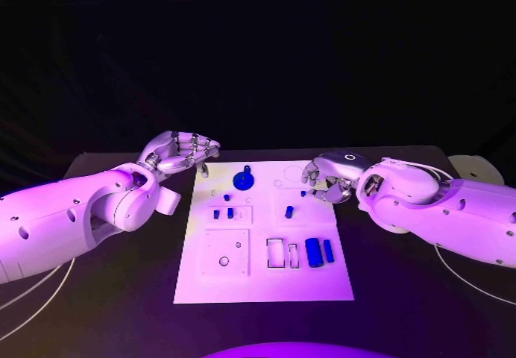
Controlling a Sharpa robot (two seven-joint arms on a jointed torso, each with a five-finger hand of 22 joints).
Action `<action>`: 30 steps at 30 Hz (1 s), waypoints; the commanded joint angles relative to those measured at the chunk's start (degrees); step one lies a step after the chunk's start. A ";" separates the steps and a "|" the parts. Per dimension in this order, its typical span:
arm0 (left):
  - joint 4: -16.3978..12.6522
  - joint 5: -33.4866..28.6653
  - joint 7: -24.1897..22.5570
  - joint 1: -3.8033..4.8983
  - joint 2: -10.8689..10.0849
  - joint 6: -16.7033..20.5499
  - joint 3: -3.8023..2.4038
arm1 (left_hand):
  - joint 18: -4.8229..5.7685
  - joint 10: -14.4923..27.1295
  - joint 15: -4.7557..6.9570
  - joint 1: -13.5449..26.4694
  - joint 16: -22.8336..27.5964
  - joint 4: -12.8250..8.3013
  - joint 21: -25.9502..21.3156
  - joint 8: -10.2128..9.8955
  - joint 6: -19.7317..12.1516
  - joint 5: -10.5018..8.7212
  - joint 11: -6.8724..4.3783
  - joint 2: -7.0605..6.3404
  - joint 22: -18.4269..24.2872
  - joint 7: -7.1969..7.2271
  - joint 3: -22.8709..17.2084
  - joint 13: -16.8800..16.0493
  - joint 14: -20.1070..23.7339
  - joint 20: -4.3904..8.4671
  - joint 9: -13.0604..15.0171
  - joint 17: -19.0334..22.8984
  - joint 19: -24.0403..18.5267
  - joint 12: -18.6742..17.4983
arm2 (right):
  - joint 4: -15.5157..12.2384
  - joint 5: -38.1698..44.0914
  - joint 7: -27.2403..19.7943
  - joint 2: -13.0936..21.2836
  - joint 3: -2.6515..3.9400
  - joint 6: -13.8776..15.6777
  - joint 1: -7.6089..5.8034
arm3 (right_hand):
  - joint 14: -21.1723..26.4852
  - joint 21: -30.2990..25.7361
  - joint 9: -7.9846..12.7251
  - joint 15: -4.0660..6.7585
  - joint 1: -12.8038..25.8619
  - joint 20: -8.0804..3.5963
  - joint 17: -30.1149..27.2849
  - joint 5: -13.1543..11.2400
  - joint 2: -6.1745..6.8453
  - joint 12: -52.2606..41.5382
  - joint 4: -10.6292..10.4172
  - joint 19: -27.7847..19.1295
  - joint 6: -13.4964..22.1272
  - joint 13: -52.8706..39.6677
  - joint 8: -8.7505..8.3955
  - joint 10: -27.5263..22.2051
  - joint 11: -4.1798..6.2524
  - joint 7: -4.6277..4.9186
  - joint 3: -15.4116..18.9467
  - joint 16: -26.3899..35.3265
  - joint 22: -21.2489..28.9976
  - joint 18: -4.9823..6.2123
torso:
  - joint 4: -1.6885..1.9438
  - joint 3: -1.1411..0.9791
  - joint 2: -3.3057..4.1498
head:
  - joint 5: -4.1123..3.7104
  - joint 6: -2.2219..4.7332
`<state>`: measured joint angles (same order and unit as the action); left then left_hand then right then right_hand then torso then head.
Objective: Assemble the parts on the task board
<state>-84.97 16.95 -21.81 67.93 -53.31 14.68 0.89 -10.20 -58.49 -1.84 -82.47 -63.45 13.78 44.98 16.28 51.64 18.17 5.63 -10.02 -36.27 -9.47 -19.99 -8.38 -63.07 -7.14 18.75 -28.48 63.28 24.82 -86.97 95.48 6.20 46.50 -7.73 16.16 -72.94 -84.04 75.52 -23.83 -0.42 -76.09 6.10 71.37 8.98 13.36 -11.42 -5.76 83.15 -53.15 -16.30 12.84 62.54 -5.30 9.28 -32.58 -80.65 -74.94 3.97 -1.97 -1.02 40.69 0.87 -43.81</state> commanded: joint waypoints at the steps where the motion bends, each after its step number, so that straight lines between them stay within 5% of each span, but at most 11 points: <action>1: -1.18 -9.72 -5.29 -0.10 -0.04 -0.15 -0.01 | -0.42 -0.46 0.37 -0.66 0.22 0.03 -0.38 0.40 0.38 0.26 -0.05 -0.14 0.10 0.03 -0.37 -0.11 0.07 0.48 0.06 0.10 -0.07 0.31 | 0.79 6.21 2.80 -1.24 -0.04 -2.50 0.34 | -2.28 0.32 0.11 -0.54 -0.29 0.14 0.13 0.00 0.35 0.44 0.16 0.49 -0.05 0.25 -0.37 0.21 -0.19 0.17 -0.42 -0.29 -8.07 -0.90 | 0.09 0.02 -0.03 | -0.22 -0.03; 12: -2.17 -10.92 -5.77 -0.18 -0.11 -0.49 0.00 | -0.42 -0.62 0.46 -0.94 0.28 -0.12 -0.49 0.52 0.54 0.26 -0.14 -0.13 0.17 0.08 -0.67 -0.25 0.08 0.60 0.09 0.19 0.01 0.63 | 3.45 7.67 3.08 -4.25 -0.17 -3.70 1.27 | -2.29 0.72 0.16 -0.60 -0.56 0.22 0.15 0.45 0.17 0.84 0.77 0.65 -0.49 1.06 -0.37 0.80 -0.25 0.32 -1.17 -0.39 -8.37 -0.97 | 0.12 0.00 0.06 | -0.26 -0.31; 30: -2.47 -11.21 -5.25 -0.17 -0.47 -0.41 0.00 | -0.40 -0.44 0.49 -1.20 0.34 -0.30 -0.57 0.48 0.40 0.23 -0.10 -0.23 0.23 -0.02 -0.92 -0.31 0.15 0.68 0.06 0.27 0.06 0.74 | 5.07 7.99 3.51 -5.53 -0.27 -5.44 2.19 | -2.41 3.56 -0.32 0.46 -1.38 -0.28 0.71 0.15 -1.96 0.75 3.69 1.86 -4.00 2.34 0.94 5.22 0.96 -0.73 -3.79 -0.87 -10.09 -1.53 | 0.10 -0.07 0.03 | -0.03 -0.76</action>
<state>-87.28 6.37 -26.37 67.75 -53.82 14.64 0.93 -10.20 -58.69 -1.65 -83.17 -63.45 13.51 44.76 16.61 51.72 18.16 5.44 -10.18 -36.12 -9.40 -20.58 -8.60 -62.86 -6.85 18.79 -28.30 63.16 25.31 -82.13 102.30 8.96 41.00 -7.81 13.02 -71.10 -84.05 78.88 -24.10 -0.40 -77.24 6.05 71.99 9.28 12.21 -10.58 -2.33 83.93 -56.81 -13.91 13.58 67.28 -4.30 8.51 -36.32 -81.20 -74.91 3.33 -1.87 -1.05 40.73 0.79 -44.51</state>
